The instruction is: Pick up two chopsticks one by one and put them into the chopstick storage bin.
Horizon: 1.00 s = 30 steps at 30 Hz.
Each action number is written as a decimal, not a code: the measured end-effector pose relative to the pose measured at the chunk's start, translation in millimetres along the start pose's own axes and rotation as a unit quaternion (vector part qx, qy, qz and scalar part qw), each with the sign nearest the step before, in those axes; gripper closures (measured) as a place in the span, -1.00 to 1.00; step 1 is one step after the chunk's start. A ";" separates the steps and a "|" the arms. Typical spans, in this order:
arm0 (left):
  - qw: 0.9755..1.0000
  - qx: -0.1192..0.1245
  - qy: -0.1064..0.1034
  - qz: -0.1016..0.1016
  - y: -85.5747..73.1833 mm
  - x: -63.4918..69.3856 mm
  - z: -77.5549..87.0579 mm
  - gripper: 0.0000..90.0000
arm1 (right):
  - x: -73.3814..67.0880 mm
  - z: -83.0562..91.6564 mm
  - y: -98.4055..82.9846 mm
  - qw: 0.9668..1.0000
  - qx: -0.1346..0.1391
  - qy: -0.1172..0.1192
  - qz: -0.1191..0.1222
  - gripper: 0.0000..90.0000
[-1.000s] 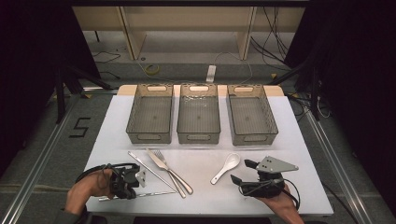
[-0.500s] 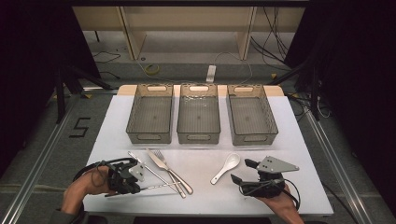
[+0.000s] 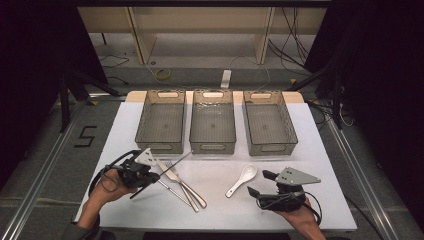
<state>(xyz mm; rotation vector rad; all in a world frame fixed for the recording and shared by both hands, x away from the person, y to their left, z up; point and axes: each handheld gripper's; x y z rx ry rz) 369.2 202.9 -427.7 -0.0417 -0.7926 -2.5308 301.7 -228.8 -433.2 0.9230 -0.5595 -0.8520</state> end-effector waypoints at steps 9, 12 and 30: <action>0.995 0.061 0.034 0.065 0.8 -8.3 13.5 0.89 | 1.4 -0.1 0.1 1.000 0.004 -0.002 -0.006 -0.42; 0.994 0.074 0.037 0.077 2.7 -10.4 14.8 0.89 | 2.0 0.1 0.0 1.000 0.003 -0.004 -0.008 -0.42; 0.988 0.121 0.066 0.069 64.7 -44.1 33.1 0.89 | 3.5 -0.2 -1.2 1.000 0.005 -0.004 -0.012 -0.42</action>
Point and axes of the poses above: each handheld gripper's, and its own axes: z roughly backward along the jaws, y roughly out of its top, x roughly to its right, and after that the axes turned 13 degrees about -y, right-handed
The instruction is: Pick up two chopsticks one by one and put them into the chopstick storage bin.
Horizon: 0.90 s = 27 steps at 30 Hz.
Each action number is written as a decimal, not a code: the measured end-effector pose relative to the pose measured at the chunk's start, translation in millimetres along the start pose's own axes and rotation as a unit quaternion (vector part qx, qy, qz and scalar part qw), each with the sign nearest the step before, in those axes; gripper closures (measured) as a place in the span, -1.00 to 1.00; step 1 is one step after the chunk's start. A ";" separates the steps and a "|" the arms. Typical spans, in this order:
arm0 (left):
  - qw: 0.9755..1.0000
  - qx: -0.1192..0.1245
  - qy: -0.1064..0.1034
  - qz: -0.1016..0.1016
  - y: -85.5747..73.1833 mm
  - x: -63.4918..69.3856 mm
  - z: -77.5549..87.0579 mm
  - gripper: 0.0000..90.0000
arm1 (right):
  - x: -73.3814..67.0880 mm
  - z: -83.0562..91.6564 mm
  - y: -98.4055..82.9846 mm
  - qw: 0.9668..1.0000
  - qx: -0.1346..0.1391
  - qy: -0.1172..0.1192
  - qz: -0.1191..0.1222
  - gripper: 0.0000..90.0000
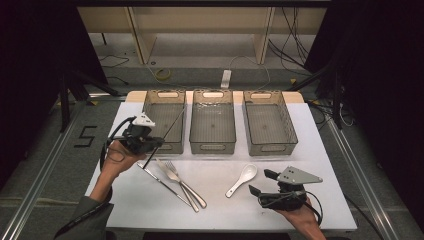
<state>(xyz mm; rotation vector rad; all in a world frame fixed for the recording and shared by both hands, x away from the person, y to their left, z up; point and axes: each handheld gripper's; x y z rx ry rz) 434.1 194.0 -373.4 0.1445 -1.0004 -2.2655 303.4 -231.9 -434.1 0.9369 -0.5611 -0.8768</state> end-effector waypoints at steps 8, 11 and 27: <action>0.999 0.028 0.013 0.014 22.6 -17.0 10.2 0.89 | -0.3 0.2 0.0 1.000 0.000 0.001 0.001 -0.42; 0.999 0.035 0.021 0.017 28.8 -21.7 13.6 0.89 | 0.0 -0.3 -0.2 1.000 -0.002 0.001 0.000 -0.42; 0.997 0.044 0.048 0.048 45.2 -54.2 9.4 0.89 | -0.6 0.2 -0.2 1.000 0.000 0.004 -0.001 -0.42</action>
Point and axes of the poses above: each handheld gripper's, and its own axes: z roughly backward along the jaws, y roughly out of its top, x roughly to its right, and after that the axes turned 13 degrees about -y, right-handed
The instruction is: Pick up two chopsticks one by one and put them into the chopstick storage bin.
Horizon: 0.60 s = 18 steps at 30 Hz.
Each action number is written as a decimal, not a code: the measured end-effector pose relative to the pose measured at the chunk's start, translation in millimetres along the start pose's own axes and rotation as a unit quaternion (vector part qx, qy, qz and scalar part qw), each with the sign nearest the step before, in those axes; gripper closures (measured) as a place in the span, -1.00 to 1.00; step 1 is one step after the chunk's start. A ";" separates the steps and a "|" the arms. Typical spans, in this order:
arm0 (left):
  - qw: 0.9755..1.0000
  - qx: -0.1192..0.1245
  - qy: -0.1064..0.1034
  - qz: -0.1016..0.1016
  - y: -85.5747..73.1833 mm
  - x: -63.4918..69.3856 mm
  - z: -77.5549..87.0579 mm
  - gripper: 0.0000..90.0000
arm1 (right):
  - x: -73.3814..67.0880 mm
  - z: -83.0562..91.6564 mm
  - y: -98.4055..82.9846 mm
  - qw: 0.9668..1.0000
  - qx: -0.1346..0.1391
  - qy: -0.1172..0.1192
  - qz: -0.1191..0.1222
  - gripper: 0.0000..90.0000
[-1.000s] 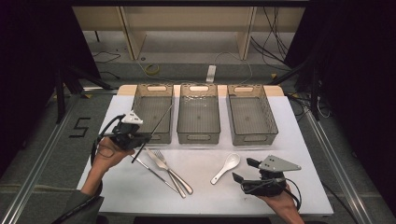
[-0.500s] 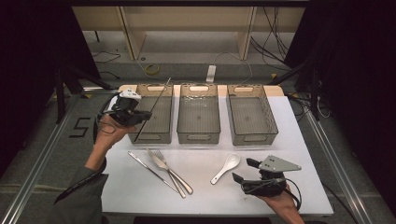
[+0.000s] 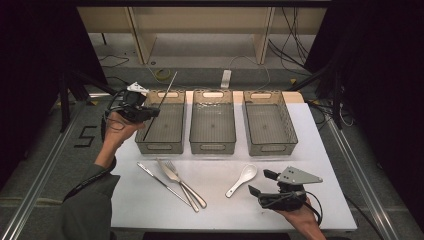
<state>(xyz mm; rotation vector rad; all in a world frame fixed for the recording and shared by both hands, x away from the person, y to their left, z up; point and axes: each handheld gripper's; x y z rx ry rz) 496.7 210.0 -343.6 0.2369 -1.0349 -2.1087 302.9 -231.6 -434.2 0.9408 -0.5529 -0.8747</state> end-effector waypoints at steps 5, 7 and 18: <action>1.000 -0.010 0.010 0.006 -1.1 -7.6 -7.4 0.88 | -0.1 -0.5 0.0 1.000 0.000 0.000 -0.001 -0.43; 1.000 -0.010 0.010 0.013 -1.5 -10.9 -9.5 0.88 | -0.2 -0.3 0.0 1.000 0.001 0.001 -0.001 -0.43; 0.999 -0.020 0.013 0.025 -5.5 -19.0 -22.6 0.88 | 0.2 0.7 0.3 1.000 0.010 0.003 -0.005 -0.46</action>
Point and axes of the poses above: each handheld gripper's, and its own axes: z roughly backward along the jaws, y roughly out of its top, x roughly to its right, and after that the axes turned 13 degrees about -y, right-handed
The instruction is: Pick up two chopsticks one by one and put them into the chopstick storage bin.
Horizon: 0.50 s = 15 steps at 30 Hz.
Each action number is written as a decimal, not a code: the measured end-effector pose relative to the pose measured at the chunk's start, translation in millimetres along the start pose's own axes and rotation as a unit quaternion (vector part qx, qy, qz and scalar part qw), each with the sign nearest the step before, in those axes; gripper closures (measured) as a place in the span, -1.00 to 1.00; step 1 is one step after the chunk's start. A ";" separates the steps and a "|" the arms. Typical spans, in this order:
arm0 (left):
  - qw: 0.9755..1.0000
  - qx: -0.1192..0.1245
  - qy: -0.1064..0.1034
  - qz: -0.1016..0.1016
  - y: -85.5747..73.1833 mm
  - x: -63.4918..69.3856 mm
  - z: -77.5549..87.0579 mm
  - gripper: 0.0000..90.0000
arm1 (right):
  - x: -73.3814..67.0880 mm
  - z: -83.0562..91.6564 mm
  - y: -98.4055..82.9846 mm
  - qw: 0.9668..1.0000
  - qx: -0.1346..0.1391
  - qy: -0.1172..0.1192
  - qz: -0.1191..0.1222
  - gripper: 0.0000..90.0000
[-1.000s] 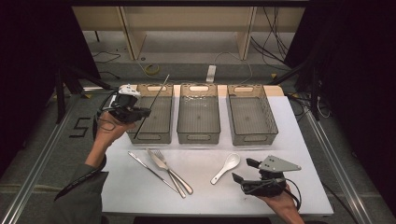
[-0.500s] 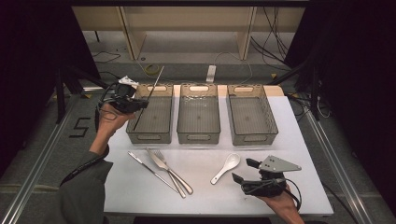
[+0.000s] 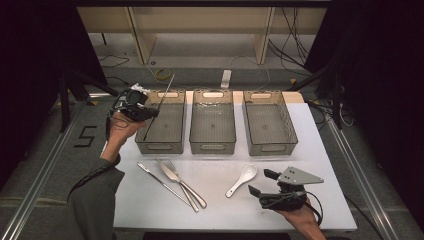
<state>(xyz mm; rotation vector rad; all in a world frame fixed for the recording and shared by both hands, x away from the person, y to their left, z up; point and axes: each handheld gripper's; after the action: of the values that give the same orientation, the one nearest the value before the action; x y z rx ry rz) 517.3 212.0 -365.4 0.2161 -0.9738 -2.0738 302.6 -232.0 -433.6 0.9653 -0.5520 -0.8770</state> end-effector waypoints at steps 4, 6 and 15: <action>1.000 -0.002 0.003 0.004 -2.0 -1.5 -4.4 0.88 | -0.3 0.1 -0.1 1.000 -0.001 0.001 0.002 -0.46; 1.000 -0.004 0.004 0.006 -3.6 -3.1 -5.7 0.88 | -0.3 0.0 0.1 1.000 0.000 0.001 -0.001 -0.46; 1.000 -0.005 0.008 0.025 -16.1 -12.0 -10.2 0.88 | -0.7 0.0 -0.1 1.000 -0.003 0.001 0.003 -0.46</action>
<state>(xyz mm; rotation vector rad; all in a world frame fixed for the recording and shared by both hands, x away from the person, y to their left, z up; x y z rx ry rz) 519.9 221.0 -385.9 0.2021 -0.9504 -2.0279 302.2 -231.4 -433.6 0.9595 -0.5500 -0.8712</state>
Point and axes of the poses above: each handheld gripper's, and its own axes: z roughly backward along the jaws, y roughly out of its top, x roughly to its right, and after that the axes turned 13 degrees about -y, right-handed
